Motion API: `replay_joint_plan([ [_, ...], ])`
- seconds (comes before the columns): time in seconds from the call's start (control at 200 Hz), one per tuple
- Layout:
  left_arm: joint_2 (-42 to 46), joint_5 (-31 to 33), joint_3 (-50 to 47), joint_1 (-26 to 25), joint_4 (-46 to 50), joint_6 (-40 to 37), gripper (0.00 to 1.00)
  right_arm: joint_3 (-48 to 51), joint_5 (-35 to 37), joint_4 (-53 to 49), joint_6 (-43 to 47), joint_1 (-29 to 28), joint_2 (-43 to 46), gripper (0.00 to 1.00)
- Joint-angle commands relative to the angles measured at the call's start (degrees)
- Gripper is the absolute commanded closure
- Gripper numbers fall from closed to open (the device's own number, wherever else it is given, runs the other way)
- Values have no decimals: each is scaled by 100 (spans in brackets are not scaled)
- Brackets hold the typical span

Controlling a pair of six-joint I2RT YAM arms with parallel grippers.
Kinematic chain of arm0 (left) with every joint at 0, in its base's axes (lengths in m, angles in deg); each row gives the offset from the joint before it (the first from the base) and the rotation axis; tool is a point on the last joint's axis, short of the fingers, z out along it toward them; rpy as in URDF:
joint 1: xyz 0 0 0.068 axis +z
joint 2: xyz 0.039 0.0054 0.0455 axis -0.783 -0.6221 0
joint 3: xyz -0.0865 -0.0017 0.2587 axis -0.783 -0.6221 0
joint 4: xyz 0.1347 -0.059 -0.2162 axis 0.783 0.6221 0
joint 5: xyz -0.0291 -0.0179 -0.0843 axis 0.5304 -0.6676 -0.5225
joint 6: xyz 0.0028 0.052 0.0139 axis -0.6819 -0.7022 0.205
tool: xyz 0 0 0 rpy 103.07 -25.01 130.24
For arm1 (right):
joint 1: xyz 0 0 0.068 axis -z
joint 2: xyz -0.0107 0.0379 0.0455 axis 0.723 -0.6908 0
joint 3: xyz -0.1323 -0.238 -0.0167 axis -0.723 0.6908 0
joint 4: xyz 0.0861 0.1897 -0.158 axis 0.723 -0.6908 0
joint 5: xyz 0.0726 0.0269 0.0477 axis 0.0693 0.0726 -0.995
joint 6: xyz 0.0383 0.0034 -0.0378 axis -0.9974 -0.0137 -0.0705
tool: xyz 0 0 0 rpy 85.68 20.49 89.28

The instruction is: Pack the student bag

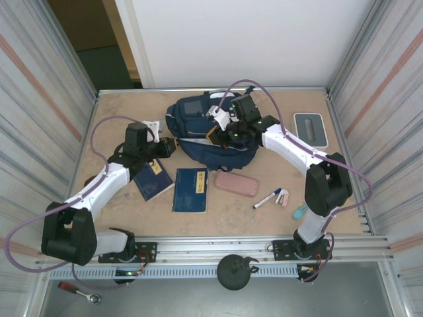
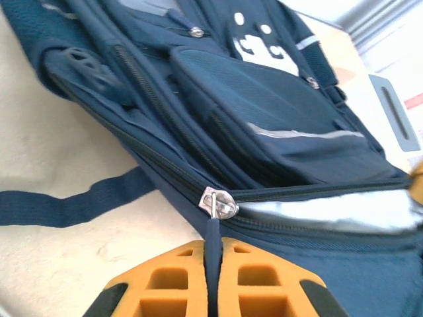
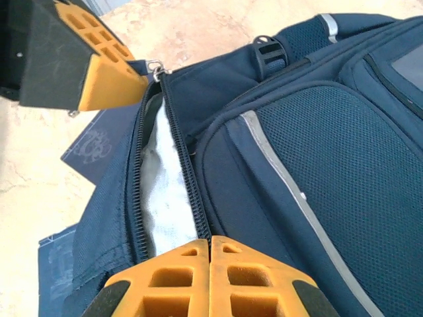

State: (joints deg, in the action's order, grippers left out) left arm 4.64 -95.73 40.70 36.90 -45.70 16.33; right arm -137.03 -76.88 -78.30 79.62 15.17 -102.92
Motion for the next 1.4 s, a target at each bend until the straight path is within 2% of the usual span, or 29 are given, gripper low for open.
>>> replay_joint_plan([
  [0.0, -285, 688, 267, 402, 3, 265, 100, 99, 305, -416, 182, 290, 307, 100],
  [0.301, -1028, 386, 797, 573, -129, 188, 100, 271, 442, -401, 131, 445, 418, 100],
  [1.032, -3339, 59, 2223, 1067, -409, 105, 100, 507, -161, -91, -241, 635, 611, 100],
  [1.202, -3638, 40, 2495, 1128, -400, 94, 92, 501, -215, -84, -305, 635, 596, 100],
  [1.393, -3330, 29, 2241, 1173, -408, 116, 74, 402, 33, 58, -625, 507, 427, 100],
])
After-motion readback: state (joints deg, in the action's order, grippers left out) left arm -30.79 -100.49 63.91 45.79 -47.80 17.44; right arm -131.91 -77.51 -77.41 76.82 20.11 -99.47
